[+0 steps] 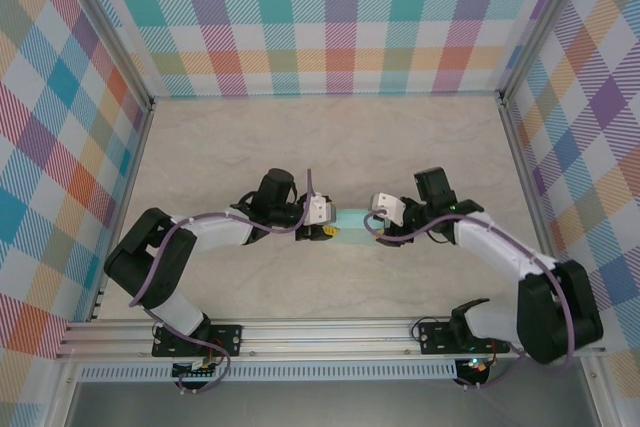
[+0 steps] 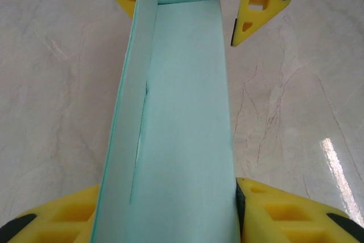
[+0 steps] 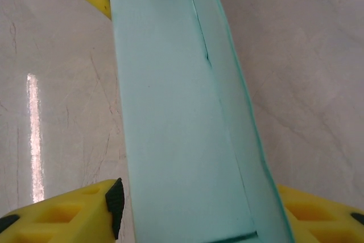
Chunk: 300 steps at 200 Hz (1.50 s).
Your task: Fold the paper box
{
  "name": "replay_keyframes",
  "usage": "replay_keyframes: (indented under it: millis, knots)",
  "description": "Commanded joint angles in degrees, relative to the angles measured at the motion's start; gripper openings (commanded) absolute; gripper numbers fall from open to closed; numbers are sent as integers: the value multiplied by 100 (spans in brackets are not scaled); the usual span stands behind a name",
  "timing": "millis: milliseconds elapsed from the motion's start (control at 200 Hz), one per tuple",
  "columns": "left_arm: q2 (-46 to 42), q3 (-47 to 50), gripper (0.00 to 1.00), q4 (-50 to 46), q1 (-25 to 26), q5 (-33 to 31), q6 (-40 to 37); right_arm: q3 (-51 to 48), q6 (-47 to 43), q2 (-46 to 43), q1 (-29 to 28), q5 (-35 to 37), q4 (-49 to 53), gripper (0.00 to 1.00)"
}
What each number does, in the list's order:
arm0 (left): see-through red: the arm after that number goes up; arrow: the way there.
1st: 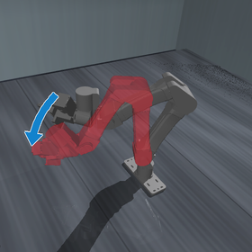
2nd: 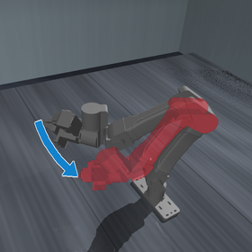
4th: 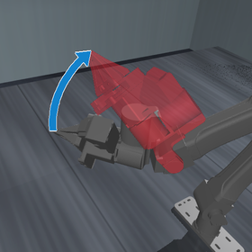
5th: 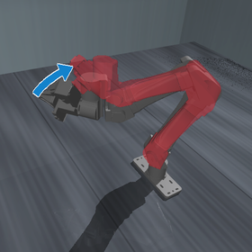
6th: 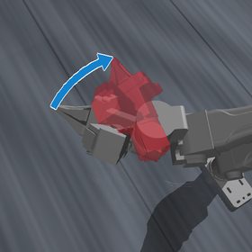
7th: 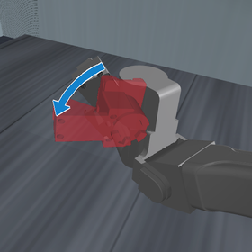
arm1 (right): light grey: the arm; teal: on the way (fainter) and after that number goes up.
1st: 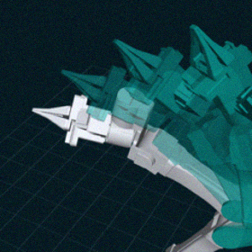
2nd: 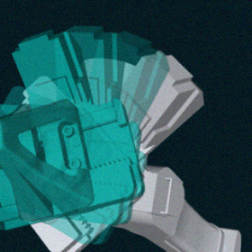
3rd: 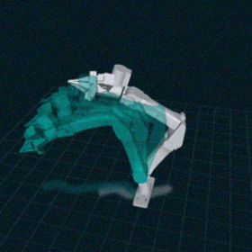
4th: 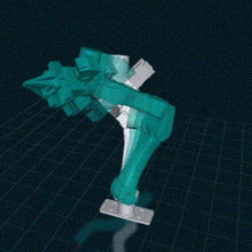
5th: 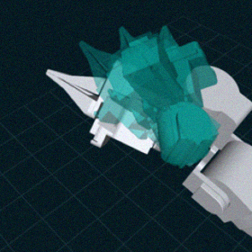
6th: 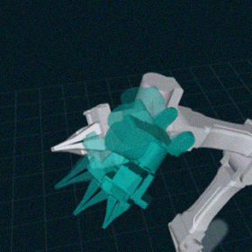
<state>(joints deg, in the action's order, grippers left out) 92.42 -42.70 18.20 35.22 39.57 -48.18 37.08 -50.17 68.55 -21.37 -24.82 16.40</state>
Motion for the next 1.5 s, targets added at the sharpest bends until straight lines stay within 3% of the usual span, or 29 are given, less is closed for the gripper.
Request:
replay_keyframes:
  millis: [0,150,185,285,325,370,505,635,780,1495]
  knots:
    - [214,-21,45,-261,45,-260,211,-450,2103,-789,50,246,-1316,63]
    - [163,6,45,-229,44,-431,408,-836,4072,-2047,372,121,-1774,71]
    - [153,7,45,-235,46,-470,423,-861,4591,-2290,394,381,-1732,75]
    - [111,4,45,-289,46,-647,524,-638,6660,-2854,433,1996,-977,95]
    - [71,16,45,-295,41,-706,580,-477,7372,-2951,580,2159,-538,93]
    - [27,43,45,-300,43,-747,646,-220,8237,-2815,954,1872,56,88]
    - [-5,47,45,-452,41,-821,609,361,9669,-1407,1888,-503,658,66]
    - [-20,28,45,-536,43,-811,603,949,10007,-465,1894,-1572,743,65]
    - [0,-80,46,-699,43,-933,654,1390,9872,17,1789,-1912,1229,70]
    - [101,-65,46,-802,55,-890,637,1943,9878,1694,1074,-2185,1396,57]
